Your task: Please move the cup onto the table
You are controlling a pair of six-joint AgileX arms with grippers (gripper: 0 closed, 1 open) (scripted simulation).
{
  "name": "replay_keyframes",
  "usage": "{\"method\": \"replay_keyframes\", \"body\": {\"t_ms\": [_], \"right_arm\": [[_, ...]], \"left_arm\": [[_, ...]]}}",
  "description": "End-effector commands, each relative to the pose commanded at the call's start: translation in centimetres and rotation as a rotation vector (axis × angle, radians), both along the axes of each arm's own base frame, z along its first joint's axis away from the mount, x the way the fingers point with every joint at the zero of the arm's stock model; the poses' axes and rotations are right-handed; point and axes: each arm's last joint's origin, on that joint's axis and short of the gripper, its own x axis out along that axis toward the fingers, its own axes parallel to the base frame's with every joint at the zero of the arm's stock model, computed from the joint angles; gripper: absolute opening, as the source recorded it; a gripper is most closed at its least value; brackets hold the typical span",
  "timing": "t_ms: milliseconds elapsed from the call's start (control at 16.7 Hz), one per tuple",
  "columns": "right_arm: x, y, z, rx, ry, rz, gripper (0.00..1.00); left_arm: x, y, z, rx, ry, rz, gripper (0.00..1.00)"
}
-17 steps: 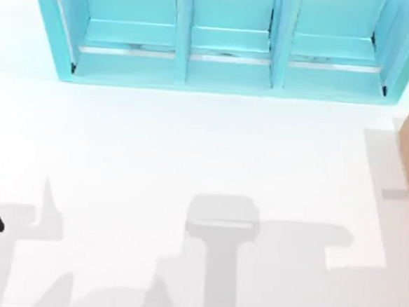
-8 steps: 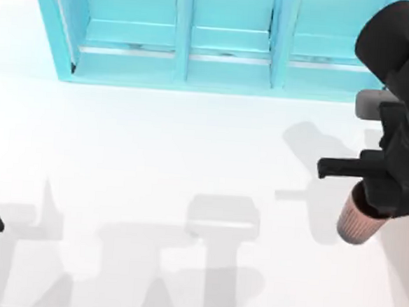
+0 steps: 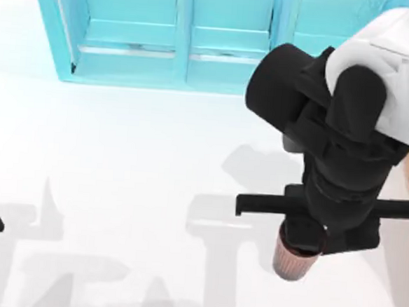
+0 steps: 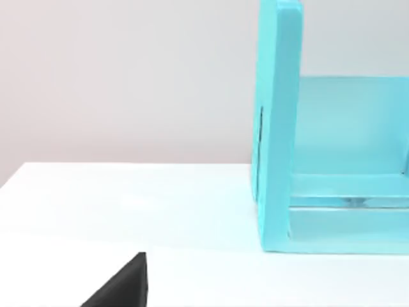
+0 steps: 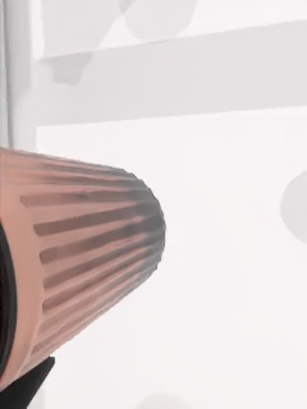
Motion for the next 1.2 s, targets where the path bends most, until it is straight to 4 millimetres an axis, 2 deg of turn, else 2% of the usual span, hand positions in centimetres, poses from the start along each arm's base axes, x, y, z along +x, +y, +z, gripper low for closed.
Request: {"method": "replay_keyframes", "body": {"t_ms": [300,420,780,1020,1200], "right_arm": [[0.1,-0.1,-0.1,0.002,0.001,-0.007,0.00],[0.1,0.0,-1.1,0.000,0.001,-0.006,0.00],[0.1,0.4,-6.2,0.002,-0.001,-0.003,0.00],[0.0,0.4,-6.5,-0.001,0.001,-0.003,0.00],[0.0,0.4,-6.5,-0.001,0.001,-0.003,0.23]], "left_arm": [[0.0,0.0,0.0,0.000,0.000,0.000,1.00],[0.0,0.0,0.0,0.000,0.000,0.000,1.00],[0.0,0.0,0.0,0.000,0.000,0.000,1.00],[0.0,0.0,0.0,0.000,0.000,0.000,1.00],[0.0,0.0,0.0,0.000,0.000,0.000,1.00]]}}
